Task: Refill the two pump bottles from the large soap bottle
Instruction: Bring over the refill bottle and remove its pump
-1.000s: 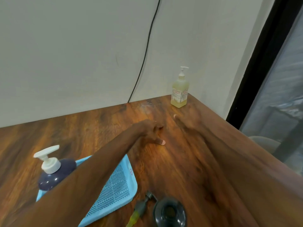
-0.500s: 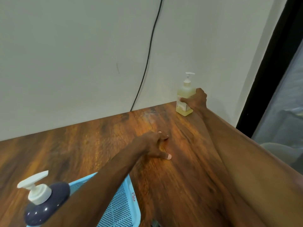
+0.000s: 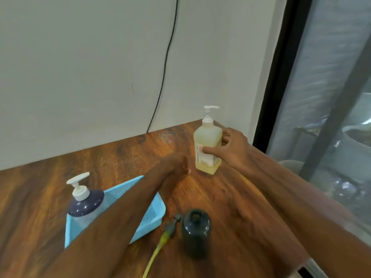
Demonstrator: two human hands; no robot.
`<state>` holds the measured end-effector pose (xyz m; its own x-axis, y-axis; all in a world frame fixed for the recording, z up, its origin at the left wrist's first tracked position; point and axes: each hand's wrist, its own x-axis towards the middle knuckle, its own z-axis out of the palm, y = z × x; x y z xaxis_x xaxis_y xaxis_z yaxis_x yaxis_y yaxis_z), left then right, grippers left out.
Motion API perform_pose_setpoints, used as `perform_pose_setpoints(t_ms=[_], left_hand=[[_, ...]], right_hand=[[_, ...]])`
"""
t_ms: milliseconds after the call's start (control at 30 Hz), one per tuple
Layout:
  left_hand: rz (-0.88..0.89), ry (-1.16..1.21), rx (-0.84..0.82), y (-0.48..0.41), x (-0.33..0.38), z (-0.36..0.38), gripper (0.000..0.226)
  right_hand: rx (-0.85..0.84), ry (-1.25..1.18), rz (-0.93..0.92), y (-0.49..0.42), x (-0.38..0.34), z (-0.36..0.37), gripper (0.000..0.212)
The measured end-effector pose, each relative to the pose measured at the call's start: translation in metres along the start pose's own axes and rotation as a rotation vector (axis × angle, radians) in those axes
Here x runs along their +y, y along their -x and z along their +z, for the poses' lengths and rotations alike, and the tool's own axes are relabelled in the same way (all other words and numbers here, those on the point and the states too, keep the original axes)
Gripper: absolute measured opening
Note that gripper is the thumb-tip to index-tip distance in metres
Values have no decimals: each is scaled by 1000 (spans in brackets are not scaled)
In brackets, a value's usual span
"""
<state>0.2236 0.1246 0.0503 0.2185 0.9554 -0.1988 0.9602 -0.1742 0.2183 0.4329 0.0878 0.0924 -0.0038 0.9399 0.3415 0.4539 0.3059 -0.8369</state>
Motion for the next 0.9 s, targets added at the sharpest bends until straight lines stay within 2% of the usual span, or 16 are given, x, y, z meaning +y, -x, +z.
perform_pose_setpoints(t_ms=[133, 233, 333, 467, 600, 767, 833, 900], left_hand=[[149, 102, 186, 39, 11, -20, 25], [239, 232, 297, 78, 30, -45, 13], [338, 304, 353, 111, 54, -59, 17], [475, 401, 232, 134, 81, -56, 28], [499, 434, 130, 146, 96, -38, 43], [545, 500, 176, 149, 99, -22, 39], [553, 493, 221, 147, 102, -18, 36], [553, 499, 236, 143, 102, -15, 31]], right_hand=[[-86, -42, 99, 73, -11, -28, 80], [-16, 3, 134, 118, -13, -41, 86], [35, 12, 136, 146, -9, -47, 84], [58, -13, 146, 168, -5, -46, 78], [77, 62, 166, 179, 3, -38, 90], [110, 41, 188, 186, 13, -33, 95], [66, 48, 186, 184, 12, -35, 102], [15, 50, 164, 179, 6, -37, 94]])
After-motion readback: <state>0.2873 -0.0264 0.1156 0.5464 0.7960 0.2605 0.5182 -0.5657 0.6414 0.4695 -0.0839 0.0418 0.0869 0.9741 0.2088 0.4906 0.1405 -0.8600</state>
